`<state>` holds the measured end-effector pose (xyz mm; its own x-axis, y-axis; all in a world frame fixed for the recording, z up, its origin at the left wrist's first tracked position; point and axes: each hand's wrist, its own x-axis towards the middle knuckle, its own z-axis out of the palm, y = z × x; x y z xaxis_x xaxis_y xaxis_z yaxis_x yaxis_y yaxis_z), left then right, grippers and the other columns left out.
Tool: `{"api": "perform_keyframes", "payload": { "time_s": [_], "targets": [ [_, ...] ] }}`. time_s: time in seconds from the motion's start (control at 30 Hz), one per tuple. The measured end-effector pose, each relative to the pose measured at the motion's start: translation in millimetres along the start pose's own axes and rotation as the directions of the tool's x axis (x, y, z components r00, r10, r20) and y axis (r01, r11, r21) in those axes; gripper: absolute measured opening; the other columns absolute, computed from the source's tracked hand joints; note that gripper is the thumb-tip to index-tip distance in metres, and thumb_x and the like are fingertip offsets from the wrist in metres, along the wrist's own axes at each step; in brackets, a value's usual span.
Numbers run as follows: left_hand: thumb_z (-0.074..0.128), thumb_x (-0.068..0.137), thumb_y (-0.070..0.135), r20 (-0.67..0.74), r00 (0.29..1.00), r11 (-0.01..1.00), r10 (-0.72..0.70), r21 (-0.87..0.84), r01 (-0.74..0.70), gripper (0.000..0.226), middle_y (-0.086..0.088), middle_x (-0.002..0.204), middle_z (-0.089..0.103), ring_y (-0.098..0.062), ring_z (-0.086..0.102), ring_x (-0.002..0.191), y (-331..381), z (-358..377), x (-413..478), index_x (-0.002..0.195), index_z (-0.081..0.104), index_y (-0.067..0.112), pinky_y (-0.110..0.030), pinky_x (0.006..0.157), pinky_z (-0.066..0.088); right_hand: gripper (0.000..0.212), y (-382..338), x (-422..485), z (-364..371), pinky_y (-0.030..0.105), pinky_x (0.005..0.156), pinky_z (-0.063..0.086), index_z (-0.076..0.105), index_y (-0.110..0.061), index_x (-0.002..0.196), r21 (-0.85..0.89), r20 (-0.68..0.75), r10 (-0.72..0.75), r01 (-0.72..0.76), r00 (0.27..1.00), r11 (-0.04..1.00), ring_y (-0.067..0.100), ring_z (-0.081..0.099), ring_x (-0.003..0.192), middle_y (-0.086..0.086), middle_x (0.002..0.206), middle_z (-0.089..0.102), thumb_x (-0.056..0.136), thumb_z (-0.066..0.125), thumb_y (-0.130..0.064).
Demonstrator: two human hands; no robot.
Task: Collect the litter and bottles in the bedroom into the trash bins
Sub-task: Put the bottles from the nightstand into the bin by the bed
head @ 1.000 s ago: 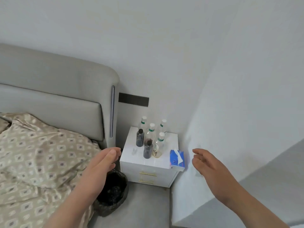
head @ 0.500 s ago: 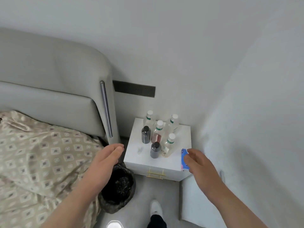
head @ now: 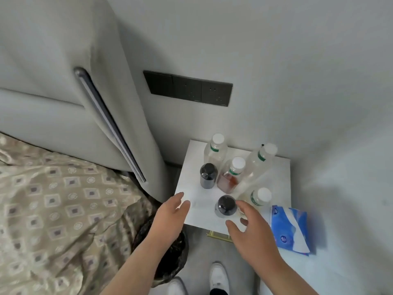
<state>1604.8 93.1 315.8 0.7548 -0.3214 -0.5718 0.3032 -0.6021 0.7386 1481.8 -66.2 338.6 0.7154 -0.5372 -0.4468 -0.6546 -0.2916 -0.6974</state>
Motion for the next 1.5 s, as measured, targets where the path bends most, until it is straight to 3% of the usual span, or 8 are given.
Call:
{"api": "perform_keyframes", "payload": {
  "time_s": [0.1,0.2,0.43,0.73,0.93,1.0,1.33,1.5],
  "targets": [
    [0.057,0.092,0.034,-0.035,0.999,0.98,0.018,0.197,-0.011,0.064,0.005,0.153,0.035,-0.014,0.034,0.14,-18,18,41,0.149,0.031,0.019,-0.028,0.112,0.03,0.042,9,33,22,0.016,0.088,0.041,0.052,-0.025,0.124,-0.146,-0.074,-0.154,0.143,0.985,0.979,0.004,0.053,0.104,-0.015,0.115,0.055,0.084,0.067,-0.023],
    [0.061,0.09,0.032,0.027,0.999,0.941,0.037,0.336,-0.044,0.072,0.005,0.156,0.028,-0.01,0.026,0.144,-42,33,71,0.151,0.025,0.017,-0.027,0.117,0.023,0.04,20,53,39,0.021,0.089,0.043,0.053,-0.02,0.126,-0.241,-0.104,-0.129,0.101,0.986,0.965,0.014,0.056,0.111,-0.005,0.118,0.06,0.087,0.062,-0.022],
    [0.054,0.094,0.025,0.026,0.997,0.883,0.075,0.464,-0.079,0.038,0.0,0.132,0.059,-0.021,0.055,0.116,-69,53,109,0.132,0.054,0.02,-0.029,0.092,0.046,0.037,31,74,51,0.03,0.09,0.049,0.057,-0.02,0.125,-0.346,-0.157,-0.107,0.047,0.982,0.937,0.018,0.059,0.109,-0.002,0.117,0.065,0.089,0.062,-0.025],
    [0.057,0.093,0.024,-0.226,0.968,0.956,0.111,0.291,-0.042,0.029,0.005,0.101,0.067,-0.018,0.062,0.099,-91,-4,82,0.121,0.063,0.019,-0.029,0.081,0.046,0.031,8,45,67,0.023,0.071,0.049,0.065,-0.024,0.107,-0.257,-0.144,-0.171,0.13,0.975,0.958,0.012,0.063,0.082,-0.017,0.084,0.06,0.078,0.075,-0.025],
    [0.068,0.084,0.024,-0.399,0.891,0.976,-0.216,-0.118,0.184,0.011,0.002,0.084,0.07,-0.019,0.065,0.08,-187,-76,43,0.084,0.057,0.022,-0.034,0.073,0.048,0.036,3,17,134,0.024,0.08,0.052,0.069,-0.026,0.109,-0.239,0.061,-0.222,0.23,0.973,0.943,0.007,0.066,0.086,-0.021,0.092,0.064,0.074,0.078,-0.027],
    [0.071,0.081,0.021,-0.43,0.851,0.952,-0.301,-0.185,0.243,0.015,-0.003,0.077,0.068,-0.022,0.064,0.072,-228,-82,51,0.078,0.056,0.018,-0.033,0.066,0.046,0.041,9,18,163,0.012,0.08,0.043,0.068,-0.029,0.112,-0.253,0.13,-0.238,0.264,0.963,0.931,-0.001,0.06,0.089,-0.023,0.096,0.061,0.073,0.079,-0.03],
    [0.062,0.083,0.019,-0.255,0.92,0.939,-0.297,0.098,0.33,0.005,-0.006,0.087,0.069,-0.025,0.064,0.087,-388,4,183,0.087,0.059,0.018,-0.028,0.072,0.045,0.043,102,66,300,0.013,0.076,0.042,0.062,-0.039,0.115,-0.418,0.308,-0.179,0.302,0.934,0.857,0.004,0.064,0.093,-0.02,0.106,0.066,0.074,0.075,-0.039],
    [0.062,0.08,0.015,-0.236,0.837,0.855,-0.493,0.048,0.517,0.023,-0.016,0.106,0.07,-0.032,0.064,0.103,-457,56,231,0.101,0.07,0.009,-0.03,0.081,0.049,0.05,158,90,331,0.014,0.062,0.051,0.071,-0.036,0.095,-0.489,0.266,-0.181,0.294,0.947,0.821,0.004,0.069,0.069,-0.019,0.086,0.071,0.05,0.09,-0.032]
  ]
}}
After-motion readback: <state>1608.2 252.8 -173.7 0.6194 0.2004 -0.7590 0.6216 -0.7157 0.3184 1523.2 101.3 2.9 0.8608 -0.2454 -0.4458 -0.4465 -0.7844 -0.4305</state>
